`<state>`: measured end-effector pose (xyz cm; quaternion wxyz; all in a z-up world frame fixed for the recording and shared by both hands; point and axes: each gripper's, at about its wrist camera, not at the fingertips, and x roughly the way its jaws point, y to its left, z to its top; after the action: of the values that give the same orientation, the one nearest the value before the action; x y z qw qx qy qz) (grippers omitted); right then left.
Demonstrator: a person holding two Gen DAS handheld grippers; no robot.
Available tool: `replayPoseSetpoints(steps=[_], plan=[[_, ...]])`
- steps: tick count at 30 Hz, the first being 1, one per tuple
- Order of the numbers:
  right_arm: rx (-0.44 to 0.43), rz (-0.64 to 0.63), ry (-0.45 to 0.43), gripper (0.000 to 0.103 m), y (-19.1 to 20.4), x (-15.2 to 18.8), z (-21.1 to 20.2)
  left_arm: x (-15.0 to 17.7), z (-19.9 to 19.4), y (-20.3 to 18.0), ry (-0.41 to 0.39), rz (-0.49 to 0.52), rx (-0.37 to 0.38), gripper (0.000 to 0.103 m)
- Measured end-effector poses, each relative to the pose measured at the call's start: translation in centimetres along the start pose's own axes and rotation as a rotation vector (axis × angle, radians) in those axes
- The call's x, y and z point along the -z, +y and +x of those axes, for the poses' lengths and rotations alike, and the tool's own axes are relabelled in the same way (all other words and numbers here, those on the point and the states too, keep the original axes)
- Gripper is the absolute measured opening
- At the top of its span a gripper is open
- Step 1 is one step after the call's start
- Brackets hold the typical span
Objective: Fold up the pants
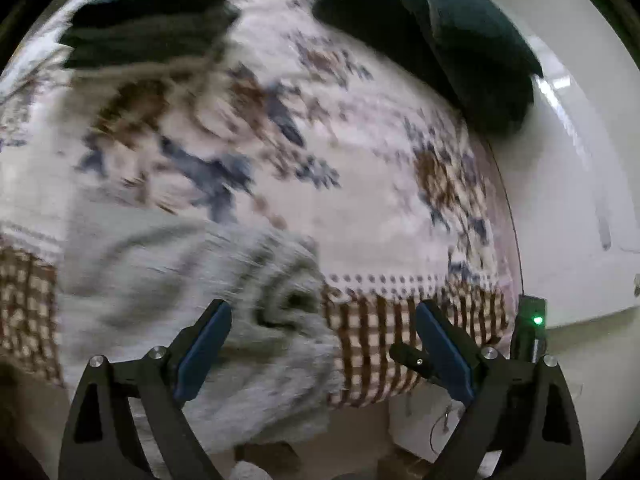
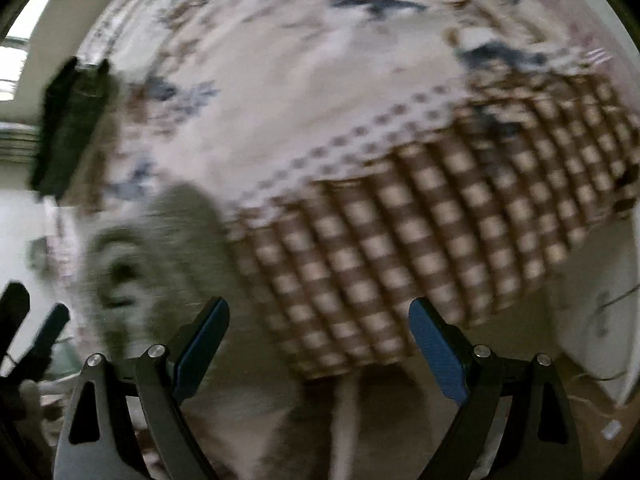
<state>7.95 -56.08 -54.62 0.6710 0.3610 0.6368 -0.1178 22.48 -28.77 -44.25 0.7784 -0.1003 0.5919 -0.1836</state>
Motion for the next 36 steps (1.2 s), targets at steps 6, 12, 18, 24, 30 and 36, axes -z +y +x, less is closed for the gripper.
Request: replayPoseSetpoints(steps=[6,12,18,24,30,36], plan=[[-0.245,-0.079,0.096,0.093,6.8,0.1,2.5,-0.8,-4.0,7.9,-0.069,-0.14,-0.14,0.094],[-0.21,-0.192,0.204,0.078,11.2,0.9,7.8,1.0,-1.7,15.7,-0.007,-0.226,-0.364,0.094],[-0.102,-0.228,0.085,0.032,11.2,3.3,3.6,2.1,-0.4,18.2,0.024,-0.261,-0.347,0.094],[0.076,-0.118,0.032,0.059,6.0,2.6,0.0,2.0,3.2,17.3,0.083,-0.2,-0.315,0.094],[-0.063,0.071,0.046,0.066,3.3,0.2,-0.5,1.9,5.0,16.7,0.1,-0.178,-0.327,0.094],[-0.199,0.093,0.212,0.061,5.1,-1.1,4.2,2.1,5.4,17.5,0.104,-0.209,-0.322,0.094]])
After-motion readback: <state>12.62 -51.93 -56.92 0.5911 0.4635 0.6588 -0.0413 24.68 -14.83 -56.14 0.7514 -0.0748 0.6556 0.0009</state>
